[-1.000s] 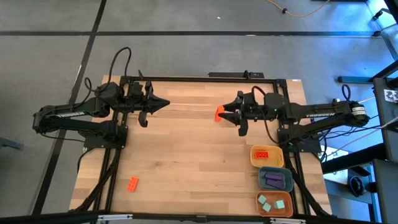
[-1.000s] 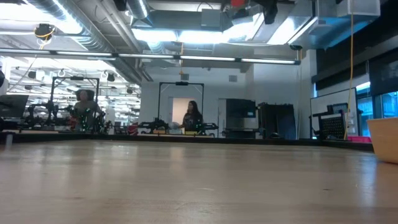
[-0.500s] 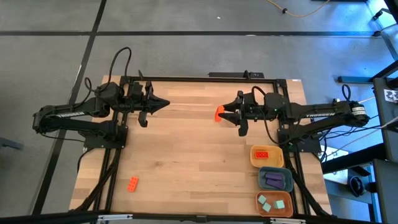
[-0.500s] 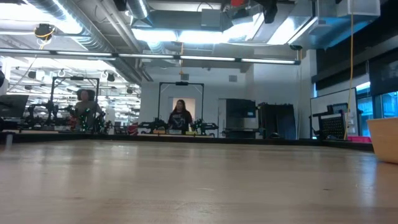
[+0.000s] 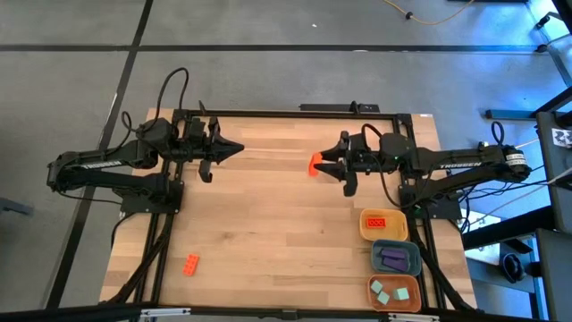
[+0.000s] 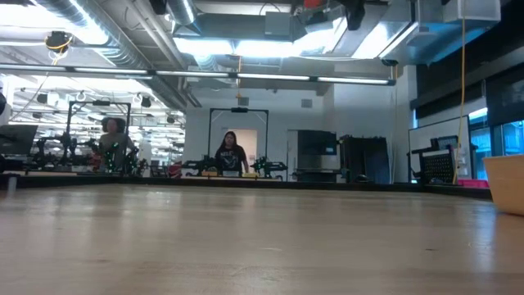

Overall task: Sort & place blocks by color
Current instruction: Put the top orange game piece into the yellow bin

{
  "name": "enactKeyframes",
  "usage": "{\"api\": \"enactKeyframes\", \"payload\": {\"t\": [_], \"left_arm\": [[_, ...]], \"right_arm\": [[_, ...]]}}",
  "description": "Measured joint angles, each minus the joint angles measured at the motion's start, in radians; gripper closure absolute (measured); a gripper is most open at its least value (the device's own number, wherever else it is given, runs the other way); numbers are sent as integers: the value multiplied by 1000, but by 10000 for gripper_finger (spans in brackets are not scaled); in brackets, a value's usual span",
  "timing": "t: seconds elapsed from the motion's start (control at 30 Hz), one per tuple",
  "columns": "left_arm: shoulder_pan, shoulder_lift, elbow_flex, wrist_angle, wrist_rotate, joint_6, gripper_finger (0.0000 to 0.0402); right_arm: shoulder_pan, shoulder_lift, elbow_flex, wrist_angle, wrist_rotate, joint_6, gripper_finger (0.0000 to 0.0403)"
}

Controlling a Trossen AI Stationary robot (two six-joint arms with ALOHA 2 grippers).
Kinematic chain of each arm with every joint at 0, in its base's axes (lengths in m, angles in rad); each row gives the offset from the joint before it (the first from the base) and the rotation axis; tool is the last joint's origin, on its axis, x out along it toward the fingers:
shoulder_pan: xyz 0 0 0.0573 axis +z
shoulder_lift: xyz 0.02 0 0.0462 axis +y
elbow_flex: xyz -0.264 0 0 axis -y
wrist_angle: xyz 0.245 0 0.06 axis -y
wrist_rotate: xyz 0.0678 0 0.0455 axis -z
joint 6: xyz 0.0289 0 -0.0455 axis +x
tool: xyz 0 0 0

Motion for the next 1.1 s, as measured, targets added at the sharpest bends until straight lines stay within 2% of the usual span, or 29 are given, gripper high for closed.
{"api": "enactKeyframes", "payload": {"t": [0.13,0.2,0.37,0.47,0.6,0.77,0.93,1.1], "left_arm": [[0,0,0,0,0,0,401],[0,0,0,0,8,-2,401],[0,0,0,0,54,-4,401],[0,0,0,0,54,-4,401],[0,0,0,1,54,-3,401],[0,0,0,1,55,-2,401],[0,0,-1,1,56,-1,401],[0,0,-1,1,57,0,401]], "right_arm": [[0,0,1,-2,-44,30,261],[1,1,23,-65,-72,59,261],[66,62,251,-552,-55,53,261],[122,117,394,-763,-55,41,261],[195,174,481,-1053,-53,68,261],[276,195,409,-1201,-54,198,261],[379,187,274,-1326,-119,332,261],[478,150,104,-1343,-153,466,261]]}}
